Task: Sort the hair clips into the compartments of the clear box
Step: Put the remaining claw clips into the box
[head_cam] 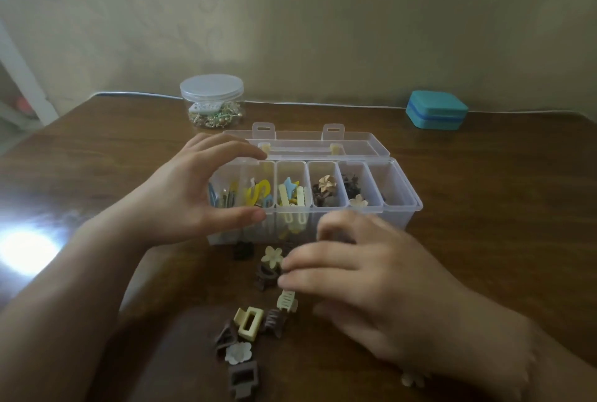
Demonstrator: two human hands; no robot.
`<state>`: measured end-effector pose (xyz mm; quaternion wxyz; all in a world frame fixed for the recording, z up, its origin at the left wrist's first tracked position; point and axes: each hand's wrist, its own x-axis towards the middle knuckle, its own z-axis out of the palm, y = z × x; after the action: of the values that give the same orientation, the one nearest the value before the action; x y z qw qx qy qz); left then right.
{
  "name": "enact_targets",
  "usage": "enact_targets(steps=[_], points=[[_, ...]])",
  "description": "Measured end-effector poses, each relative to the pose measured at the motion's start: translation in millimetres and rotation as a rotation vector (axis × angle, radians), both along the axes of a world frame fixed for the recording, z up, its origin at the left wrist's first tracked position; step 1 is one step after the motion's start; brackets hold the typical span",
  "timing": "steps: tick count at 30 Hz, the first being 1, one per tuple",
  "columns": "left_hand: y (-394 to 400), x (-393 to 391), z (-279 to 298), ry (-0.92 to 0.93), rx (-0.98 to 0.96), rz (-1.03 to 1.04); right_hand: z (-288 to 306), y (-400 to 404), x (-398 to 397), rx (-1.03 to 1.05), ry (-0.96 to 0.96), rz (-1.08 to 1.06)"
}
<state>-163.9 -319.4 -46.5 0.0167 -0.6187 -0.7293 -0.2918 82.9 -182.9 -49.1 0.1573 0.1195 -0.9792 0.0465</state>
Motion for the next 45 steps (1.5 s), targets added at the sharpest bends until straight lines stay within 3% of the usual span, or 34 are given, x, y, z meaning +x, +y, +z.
enact_targets(steps=[11, 15, 19, 23, 25, 27, 30, 34, 38, 41, 43, 45], points=[[0.8, -0.4, -1.9, -0.068, 0.022, 0.002, 2.9, 2.4, -1.0, 0.005, -0.011, 0.110], [1.0, -1.3, -1.9, -0.079, 0.023, 0.001, 21.8, 33.1, 11.5, -0.317, 0.225, -0.147], [1.1, -2.1, -1.9, -0.089, 0.016, -0.005, 24.7, 57.2, 15.6, -0.315, 0.341, -0.471], [1.0, -2.2, -1.4, -0.084, 0.013, -0.006, 19.5, 43.8, 10.6, -0.202, 0.368, -0.452], [0.8, -1.9, -1.2, -0.082, 0.015, -0.001, 19.6, 22.8, 7.2, -0.218, 0.310, -0.288], [0.7, -1.5, -1.4, -0.076, 0.015, 0.004, 14.1, 3.3, 2.8, -0.148, 0.132, -0.138], [1.4, -1.3, -1.6, -0.061, 0.026, 0.001, 0.6, -7.1, -3.8, 0.107, -0.080, -0.111], [1.5, -1.6, -1.7, -0.069, 0.028, -0.005, -5.9, -7.4, -7.6, 0.164, -0.077, -0.106], [1.6, -1.0, -1.9, -0.094, 0.029, -0.011, -6.3, -4.2, -6.8, 0.078, -0.057, -0.078], [1.4, -1.2, -1.6, -0.096, 0.030, -0.013, 1.5, 5.9, -0.5, -0.157, -0.016, -0.060], [1.0, -1.2, -1.3, -0.100, 0.027, -0.012, 12.1, 18.4, 6.1, -0.333, 0.112, -0.120], [1.0, -1.3, -1.6, -0.100, 0.027, -0.012, 23.1, 32.6, 11.8, -0.363, 0.315, -0.261]])
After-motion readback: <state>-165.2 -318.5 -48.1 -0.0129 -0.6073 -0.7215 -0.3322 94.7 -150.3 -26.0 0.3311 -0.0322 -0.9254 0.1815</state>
